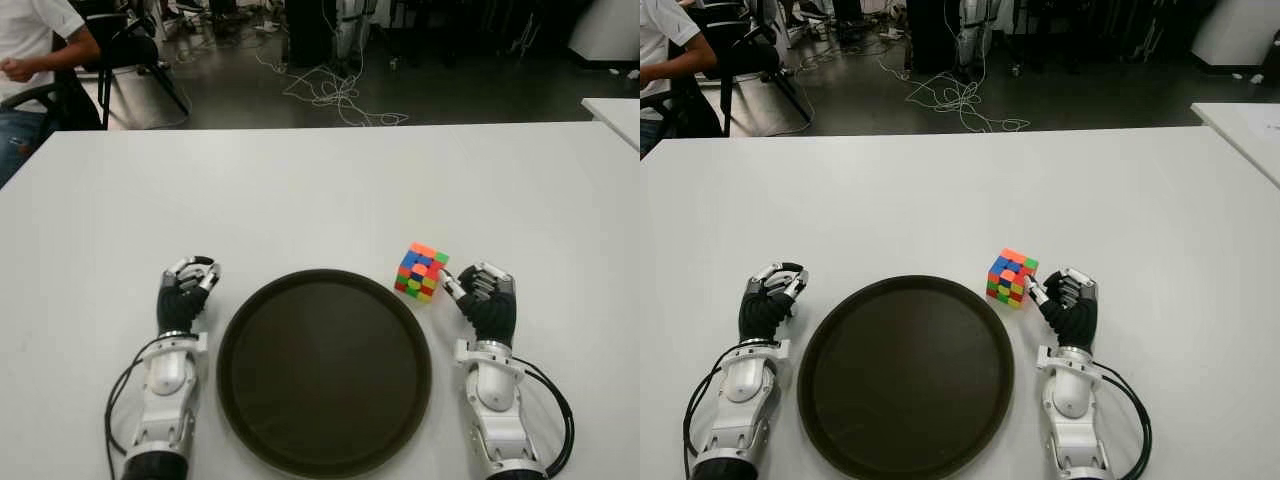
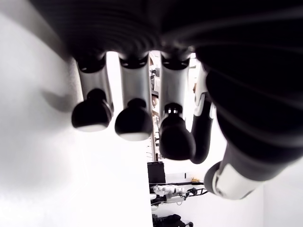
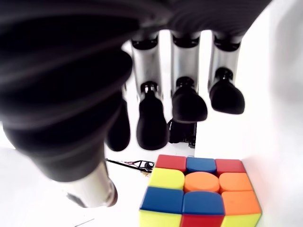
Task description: Pick up the Rubik's Cube and put it in the plate
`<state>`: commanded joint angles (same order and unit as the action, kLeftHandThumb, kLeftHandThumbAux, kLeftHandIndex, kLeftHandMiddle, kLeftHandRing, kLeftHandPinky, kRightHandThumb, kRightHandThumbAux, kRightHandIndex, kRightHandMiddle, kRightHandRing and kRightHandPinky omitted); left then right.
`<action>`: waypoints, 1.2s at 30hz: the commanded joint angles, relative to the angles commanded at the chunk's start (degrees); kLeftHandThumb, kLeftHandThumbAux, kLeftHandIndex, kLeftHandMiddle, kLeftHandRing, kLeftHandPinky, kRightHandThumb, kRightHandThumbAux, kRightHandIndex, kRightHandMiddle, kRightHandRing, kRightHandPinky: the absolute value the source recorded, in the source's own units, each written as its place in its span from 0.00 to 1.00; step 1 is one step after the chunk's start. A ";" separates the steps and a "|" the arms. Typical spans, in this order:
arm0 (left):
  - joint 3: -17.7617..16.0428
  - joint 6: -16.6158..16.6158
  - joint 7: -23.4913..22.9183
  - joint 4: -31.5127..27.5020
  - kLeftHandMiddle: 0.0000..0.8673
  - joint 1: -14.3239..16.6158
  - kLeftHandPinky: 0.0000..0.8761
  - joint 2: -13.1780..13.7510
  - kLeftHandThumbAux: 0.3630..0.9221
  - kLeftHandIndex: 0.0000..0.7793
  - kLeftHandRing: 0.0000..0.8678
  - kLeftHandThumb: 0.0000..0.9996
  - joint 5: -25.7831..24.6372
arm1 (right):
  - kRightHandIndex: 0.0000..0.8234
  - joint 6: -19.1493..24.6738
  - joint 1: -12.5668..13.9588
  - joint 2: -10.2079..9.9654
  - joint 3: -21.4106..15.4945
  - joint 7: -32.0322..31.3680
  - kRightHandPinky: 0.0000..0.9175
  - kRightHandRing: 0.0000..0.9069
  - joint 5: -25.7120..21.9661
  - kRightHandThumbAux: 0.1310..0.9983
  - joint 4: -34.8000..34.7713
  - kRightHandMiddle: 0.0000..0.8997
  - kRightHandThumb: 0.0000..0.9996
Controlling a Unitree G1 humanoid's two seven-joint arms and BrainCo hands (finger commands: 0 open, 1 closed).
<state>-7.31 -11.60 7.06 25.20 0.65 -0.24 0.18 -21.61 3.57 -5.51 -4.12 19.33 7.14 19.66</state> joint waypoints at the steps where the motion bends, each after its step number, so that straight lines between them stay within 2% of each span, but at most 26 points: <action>1: 0.07 0.15 -0.02 -0.01 0.94 0.01 0.94 0.09 0.62 0.57 0.97 0.70 0.11 | 0.81 0.09 0.03 -0.02 0.02 0.00 0.89 0.89 0.02 0.82 -0.07 0.87 0.24; 14: 0.13 0.50 -0.04 0.45 0.94 0.24 0.93 0.38 0.62 0.57 0.97 0.70 0.49 | 0.82 0.38 0.06 -0.10 -0.05 0.00 0.89 0.89 -0.01 0.82 -0.08 0.87 0.23; 36: 0.03 -0.90 -0.57 1.40 0.95 0.37 0.95 0.58 0.62 0.57 0.98 0.70 0.27 | 0.81 0.50 0.17 0.03 0.02 0.01 0.88 0.89 0.16 0.82 -0.24 0.87 0.24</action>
<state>-7.28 -12.50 6.49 26.60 1.02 0.34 0.45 -21.11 3.74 -5.49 -4.10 19.35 7.30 19.42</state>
